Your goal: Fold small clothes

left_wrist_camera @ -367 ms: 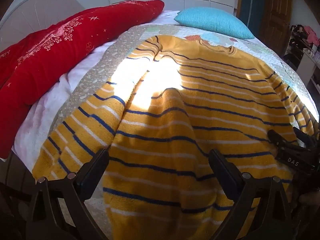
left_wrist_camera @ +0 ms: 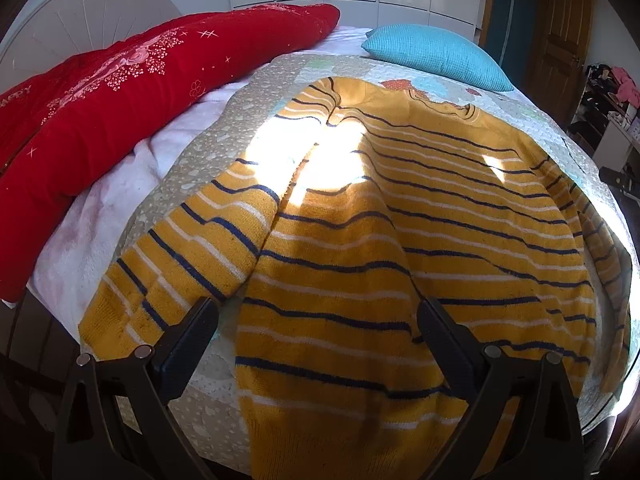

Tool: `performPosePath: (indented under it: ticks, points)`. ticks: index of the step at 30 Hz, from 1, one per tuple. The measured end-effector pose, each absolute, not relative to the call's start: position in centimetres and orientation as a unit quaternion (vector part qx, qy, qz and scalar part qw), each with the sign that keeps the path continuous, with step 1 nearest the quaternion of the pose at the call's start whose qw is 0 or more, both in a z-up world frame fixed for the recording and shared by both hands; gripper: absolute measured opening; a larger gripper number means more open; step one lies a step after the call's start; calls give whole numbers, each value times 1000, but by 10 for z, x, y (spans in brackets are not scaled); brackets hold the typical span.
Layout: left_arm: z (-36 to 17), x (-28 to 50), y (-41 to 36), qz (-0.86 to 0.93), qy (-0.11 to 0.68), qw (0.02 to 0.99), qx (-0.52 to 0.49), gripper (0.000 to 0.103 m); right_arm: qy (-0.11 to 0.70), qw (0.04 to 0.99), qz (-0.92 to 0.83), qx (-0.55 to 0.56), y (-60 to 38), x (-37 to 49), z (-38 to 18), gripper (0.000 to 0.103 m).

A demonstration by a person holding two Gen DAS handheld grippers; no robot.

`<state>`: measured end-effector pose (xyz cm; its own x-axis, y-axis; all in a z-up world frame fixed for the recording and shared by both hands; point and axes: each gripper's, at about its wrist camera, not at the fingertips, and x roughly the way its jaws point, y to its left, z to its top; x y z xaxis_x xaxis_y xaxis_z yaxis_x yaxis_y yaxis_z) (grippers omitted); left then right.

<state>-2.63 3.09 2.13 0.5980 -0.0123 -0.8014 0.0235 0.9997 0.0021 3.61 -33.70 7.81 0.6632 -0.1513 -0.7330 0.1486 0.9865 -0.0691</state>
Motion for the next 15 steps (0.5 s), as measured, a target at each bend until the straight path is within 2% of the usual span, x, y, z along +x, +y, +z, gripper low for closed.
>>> performPosePath:
  ticks: [2, 7, 9, 10, 12, 15]
  points:
    - [16, -25, 29, -11, 457, 890, 5, 100, 423, 899, -109, 7, -374, 67, 70, 92]
    - [15, -24, 27, -22, 466, 884, -6, 100, 516, 840, -71, 148, -446, 125, -1, 92]
    - [16, -22, 30, -22, 467, 884, -11, 100, 527, 831, -65, 167, -449, 128, -12, 87]
    - [16, -21, 32, -17, 464, 886, -7, 100, 521, 836, -67, 159, -444, 127, -12, 79]
    - [14, -18, 36, -10, 466, 885, -11, 100, 511, 840, -30, 178, -438, 123, -8, 14]
    - [11, -12, 39, -3, 471, 882, -16, 100, 498, 846, 3, 190, -427, 121, 2, 11]
